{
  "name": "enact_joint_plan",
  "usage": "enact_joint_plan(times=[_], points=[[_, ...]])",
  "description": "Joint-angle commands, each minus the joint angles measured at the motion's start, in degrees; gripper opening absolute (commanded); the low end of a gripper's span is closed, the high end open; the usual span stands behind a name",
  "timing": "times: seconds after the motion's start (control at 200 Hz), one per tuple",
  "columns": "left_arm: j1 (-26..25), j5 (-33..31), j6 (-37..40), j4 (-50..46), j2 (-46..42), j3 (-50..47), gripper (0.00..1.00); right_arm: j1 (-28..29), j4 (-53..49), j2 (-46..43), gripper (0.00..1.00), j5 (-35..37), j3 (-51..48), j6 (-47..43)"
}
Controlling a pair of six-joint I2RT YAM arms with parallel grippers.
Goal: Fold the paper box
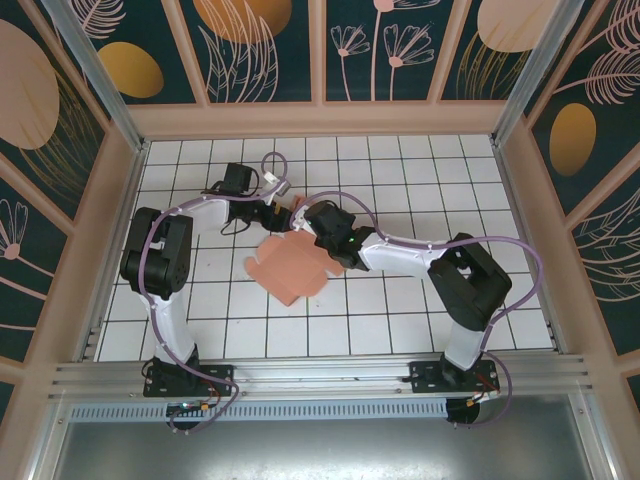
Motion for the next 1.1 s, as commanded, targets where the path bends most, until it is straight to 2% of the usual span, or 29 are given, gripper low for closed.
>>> enact_joint_plan(times=[0.0,0.15,0.355,0.485,0.586,0.821,0.926,1.091], points=[[0.7,-0.7,-1.2,4.1,-3.3,-1.8,0.72,-0.4,1.5,-0.4,0.0,4.2,1.1,-0.6],[0.8,-1.4,-3.6,10.4,-6.9,-5.1,0.81,-0.5,2.2,-2.1,0.0,3.8,0.5,-1.5],[3.4,-2.1,-9.7,22.3,-12.7,-11.4,0.87,-0.7,3.1,-3.2,0.0,3.0,-1.3,-3.0],[6.0,-6.0,-14.5,28.9,-15.8,-15.3,0.87,-0.9,5.7,-4.6,0.0,2.3,-3.1,-4.1],[6.8,-6.0,-14.7,28.4,-15.1,-15.2,0.84,-1.3,7.5,-5.7,0.0,1.8,-4.4,-5.1],[6.8,-8.3,-13.7,23.6,-10.0,-11.3,0.76,-1.5,15.8,-6.4,0.0,6.2,-8.4,-13.8],[6.8,-7.7,-12.6,20.4,-7.6,-8.9,0.69,-1.2,20.3,-5.5,0.0,8.5,-10.4,-18.8],[6.5,-6.9,-10.3,17.8,-5.9,-7.1,0.66,-0.7,26.9,-4.6,0.0,10.2,-12.8,-24.0]])
